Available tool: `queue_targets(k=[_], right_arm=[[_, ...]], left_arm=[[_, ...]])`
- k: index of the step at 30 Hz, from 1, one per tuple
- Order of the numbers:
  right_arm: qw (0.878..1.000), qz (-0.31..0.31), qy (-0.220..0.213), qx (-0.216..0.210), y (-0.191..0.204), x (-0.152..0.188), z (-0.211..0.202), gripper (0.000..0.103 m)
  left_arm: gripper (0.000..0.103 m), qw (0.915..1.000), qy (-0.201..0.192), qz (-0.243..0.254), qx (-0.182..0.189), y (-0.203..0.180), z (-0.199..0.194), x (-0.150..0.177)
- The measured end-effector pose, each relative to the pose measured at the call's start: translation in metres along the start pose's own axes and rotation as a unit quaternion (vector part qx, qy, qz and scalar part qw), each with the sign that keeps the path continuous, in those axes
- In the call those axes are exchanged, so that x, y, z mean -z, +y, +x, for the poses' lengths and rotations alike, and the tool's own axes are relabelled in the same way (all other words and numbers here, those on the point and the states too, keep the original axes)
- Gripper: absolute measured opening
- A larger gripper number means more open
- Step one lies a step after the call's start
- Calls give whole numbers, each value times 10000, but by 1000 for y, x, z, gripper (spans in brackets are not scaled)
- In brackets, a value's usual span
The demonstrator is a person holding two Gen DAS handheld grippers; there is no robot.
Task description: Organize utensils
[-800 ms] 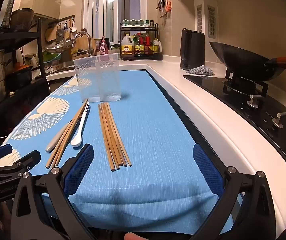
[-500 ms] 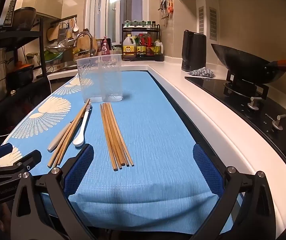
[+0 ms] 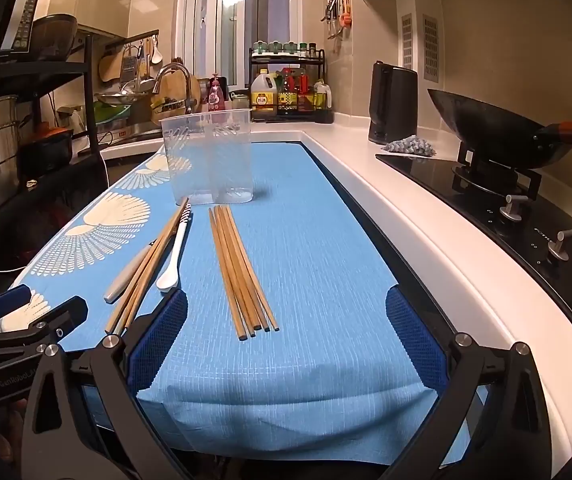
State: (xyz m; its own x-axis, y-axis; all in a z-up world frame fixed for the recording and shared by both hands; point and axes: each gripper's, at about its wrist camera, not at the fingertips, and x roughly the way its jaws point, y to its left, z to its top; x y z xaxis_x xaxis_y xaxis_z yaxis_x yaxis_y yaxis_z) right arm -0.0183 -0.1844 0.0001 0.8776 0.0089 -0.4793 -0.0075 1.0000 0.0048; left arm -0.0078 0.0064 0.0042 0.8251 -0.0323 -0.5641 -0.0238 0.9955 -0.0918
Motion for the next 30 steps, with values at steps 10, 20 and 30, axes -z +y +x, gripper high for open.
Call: queue_targets(k=[10,20,30], right_arm=[[10000,-4,-1,-24,-3,-3,1,98],[10000,-30,-10,-29,-1,-2,-1,98],[10000,-30,-14,-26,0,-4,-1,98]], left_arm=[[95,10000,-72,13,17,0,-3,0],[95,9998,-153,48,70,1,-4,0],[95,9997,-225,56,98,0,-7,2]])
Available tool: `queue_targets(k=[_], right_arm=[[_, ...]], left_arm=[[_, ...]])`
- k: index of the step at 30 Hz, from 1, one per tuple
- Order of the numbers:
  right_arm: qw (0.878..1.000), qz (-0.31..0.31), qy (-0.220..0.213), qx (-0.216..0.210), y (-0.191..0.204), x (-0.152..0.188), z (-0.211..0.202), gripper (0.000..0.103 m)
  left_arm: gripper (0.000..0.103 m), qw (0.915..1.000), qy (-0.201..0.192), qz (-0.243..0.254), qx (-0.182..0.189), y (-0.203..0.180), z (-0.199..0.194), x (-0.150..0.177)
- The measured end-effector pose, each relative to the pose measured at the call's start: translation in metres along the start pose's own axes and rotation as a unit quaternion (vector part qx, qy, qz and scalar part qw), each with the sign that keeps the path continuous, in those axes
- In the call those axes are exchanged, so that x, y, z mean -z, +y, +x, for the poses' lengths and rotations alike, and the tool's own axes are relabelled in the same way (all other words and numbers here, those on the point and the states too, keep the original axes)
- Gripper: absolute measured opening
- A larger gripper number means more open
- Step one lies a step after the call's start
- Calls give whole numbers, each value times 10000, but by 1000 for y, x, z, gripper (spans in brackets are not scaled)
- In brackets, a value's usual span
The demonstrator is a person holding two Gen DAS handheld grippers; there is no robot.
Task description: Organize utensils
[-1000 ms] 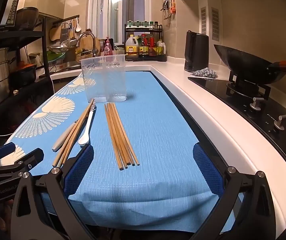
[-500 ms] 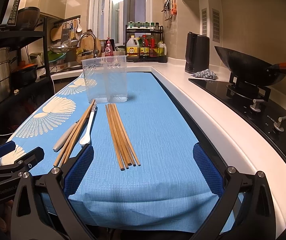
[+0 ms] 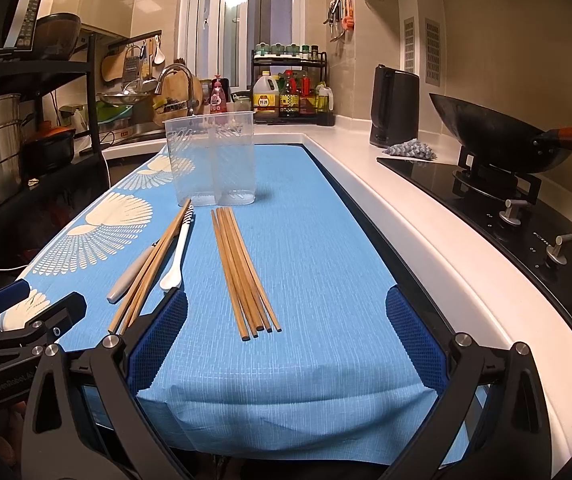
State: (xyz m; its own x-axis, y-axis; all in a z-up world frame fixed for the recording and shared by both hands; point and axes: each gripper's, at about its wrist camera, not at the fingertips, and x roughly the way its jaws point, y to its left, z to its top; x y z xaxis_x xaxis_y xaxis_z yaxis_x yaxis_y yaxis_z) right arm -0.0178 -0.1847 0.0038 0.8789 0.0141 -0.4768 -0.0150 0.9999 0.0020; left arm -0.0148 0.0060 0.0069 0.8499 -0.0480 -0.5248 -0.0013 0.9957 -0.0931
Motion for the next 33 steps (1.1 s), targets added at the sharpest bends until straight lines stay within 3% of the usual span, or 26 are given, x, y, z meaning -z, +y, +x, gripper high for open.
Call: queue_targets(k=[27,30,33], right_arm=[[9999,147,50,-43,-6,-1,-2,97],[9998,170,92,-34,-7,-1,0,94],[9998,157,143,-66,-7,2,3,81]], left_arm=[[95,9999,-113,42,78,-2,-4,1],[89,9999,-126,54,11,-3,-3,3],[75,9999,-134,31,-3,-2,-2,5]])
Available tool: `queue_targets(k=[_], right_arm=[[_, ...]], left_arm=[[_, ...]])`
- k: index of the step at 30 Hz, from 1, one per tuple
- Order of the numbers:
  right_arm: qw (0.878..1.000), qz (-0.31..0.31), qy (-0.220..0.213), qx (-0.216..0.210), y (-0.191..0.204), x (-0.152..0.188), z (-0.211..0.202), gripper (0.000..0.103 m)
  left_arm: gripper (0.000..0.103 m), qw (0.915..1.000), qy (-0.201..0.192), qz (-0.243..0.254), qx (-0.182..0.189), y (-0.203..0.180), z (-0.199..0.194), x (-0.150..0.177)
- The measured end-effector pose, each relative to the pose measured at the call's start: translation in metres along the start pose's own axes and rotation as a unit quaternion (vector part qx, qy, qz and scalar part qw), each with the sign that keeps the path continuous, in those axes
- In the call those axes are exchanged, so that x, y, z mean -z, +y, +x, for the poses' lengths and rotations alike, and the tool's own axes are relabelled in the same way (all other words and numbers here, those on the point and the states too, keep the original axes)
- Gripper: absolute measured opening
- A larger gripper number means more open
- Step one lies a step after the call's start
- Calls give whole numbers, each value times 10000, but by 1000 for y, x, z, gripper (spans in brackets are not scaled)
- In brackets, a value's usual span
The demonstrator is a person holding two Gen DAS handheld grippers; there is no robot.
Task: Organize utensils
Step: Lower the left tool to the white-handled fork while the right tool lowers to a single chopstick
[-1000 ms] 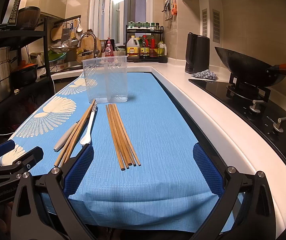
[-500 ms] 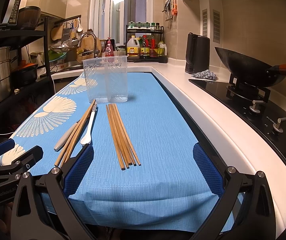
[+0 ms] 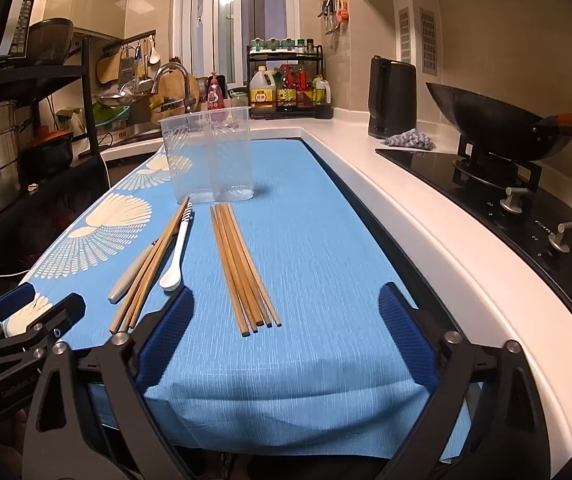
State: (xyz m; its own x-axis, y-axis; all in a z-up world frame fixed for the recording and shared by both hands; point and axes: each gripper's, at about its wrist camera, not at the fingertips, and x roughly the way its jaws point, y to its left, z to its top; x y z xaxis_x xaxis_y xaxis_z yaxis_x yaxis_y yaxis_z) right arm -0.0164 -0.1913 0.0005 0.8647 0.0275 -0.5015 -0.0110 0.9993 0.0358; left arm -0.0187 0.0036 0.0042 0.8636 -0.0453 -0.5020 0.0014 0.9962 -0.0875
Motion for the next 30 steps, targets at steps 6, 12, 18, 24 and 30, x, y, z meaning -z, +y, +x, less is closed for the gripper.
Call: queue_targets(k=[6,12,18,24,30], right_arm=[[9997,134,168,-79,-4,6,18,63],[9980,228,524,-263,-19,5,56,38],[9941,-165,854,-646,-10,8,88,28],[9929,-398,874,-698,-6,8,91,18],[9915,-366,907,-854,-9,7,91,18]], left_arm=[[49,9995,208,-156,169,8,12,7],[34,9977,467,-206,446,12,28,16],[34,9983,324,-38,476,9,28,19],[32,9987,260,-19,439,12,31,17],[32,9986,265,-49,455,16,37,8]])
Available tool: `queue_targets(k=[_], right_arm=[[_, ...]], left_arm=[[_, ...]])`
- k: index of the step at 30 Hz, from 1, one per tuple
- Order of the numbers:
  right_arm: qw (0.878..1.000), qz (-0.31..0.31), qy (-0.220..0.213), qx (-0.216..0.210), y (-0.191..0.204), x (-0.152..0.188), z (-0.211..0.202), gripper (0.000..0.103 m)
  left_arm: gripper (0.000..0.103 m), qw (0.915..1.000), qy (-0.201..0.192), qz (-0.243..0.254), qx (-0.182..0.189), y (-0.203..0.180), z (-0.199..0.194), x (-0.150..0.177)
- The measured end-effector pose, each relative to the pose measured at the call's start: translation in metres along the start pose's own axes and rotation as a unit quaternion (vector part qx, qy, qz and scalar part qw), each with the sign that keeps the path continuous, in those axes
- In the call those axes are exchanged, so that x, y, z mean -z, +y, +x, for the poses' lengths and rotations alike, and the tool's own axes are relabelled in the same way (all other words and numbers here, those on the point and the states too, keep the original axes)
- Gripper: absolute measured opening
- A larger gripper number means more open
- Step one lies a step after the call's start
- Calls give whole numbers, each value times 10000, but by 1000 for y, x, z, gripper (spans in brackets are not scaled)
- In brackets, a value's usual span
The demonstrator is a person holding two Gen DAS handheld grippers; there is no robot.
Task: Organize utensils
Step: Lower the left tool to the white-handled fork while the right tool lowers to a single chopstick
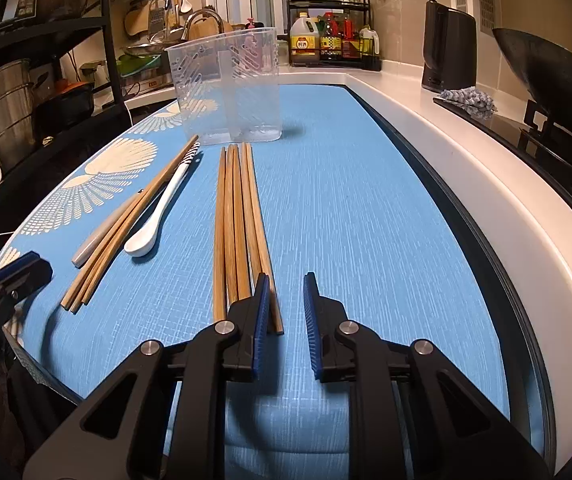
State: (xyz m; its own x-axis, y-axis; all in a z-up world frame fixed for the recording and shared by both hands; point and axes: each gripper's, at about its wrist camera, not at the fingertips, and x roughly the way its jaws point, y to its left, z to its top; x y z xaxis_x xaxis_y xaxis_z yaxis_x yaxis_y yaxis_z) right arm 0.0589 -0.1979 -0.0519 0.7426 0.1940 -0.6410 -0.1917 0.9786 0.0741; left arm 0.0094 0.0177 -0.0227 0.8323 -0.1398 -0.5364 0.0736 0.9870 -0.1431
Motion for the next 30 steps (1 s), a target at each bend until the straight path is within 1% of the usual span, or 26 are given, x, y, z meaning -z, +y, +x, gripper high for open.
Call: queue_targets(k=[2,4,5,8,10,13,15,18,20,24,25,27,28,30], right_arm=[[10000,8,7,-25,-1,0,0,18],[10000,-34,-34,66,-2,1,1,18],[9999,-65,-9,130,-2,1,2,20],[9999,-111,1,125,-3,3,3,20],[9999,-103,-1,106,-4,2,4,20],[9999,-123,-21,95,-4,2,6,20],[9999,-97,-34,77,-4,2,6,19],[9999,-145,-54,74,0,2,6,15],[9998,-175,-70,40,3,2,7,8],[9996,-229,-131,48,9,3,7,5],[9996,-224,-152,34,10,4,7,5],[9996,-188,-188,50,11,5,7,5],[9997,-156,-192,56,11,5,6,5],[9998,-69,-171,76,9,5,5,5]], left_arm=[[32,10000,54,-71,21,4,5,-5],[32,9999,104,-97,22,6,10,-10],[32,9999,133,-104,24,6,13,-11],[32,9995,288,-68,58,5,24,-13],[32,9992,372,-132,60,5,30,-15],[32,9984,540,-179,-48,4,42,-18],[32,9982,560,-159,-136,2,47,-19],[32,9981,554,-84,-244,-2,52,-21],[32,9981,520,-11,-321,-5,54,-21],[32,9976,465,230,-464,-12,56,-19],[31,9974,449,283,-481,-13,56,-19],[24,9971,433,359,-504,-13,56,-19],[18,9972,431,363,-493,-12,55,-19],[18,9975,425,321,-456,-8,51,-18]])
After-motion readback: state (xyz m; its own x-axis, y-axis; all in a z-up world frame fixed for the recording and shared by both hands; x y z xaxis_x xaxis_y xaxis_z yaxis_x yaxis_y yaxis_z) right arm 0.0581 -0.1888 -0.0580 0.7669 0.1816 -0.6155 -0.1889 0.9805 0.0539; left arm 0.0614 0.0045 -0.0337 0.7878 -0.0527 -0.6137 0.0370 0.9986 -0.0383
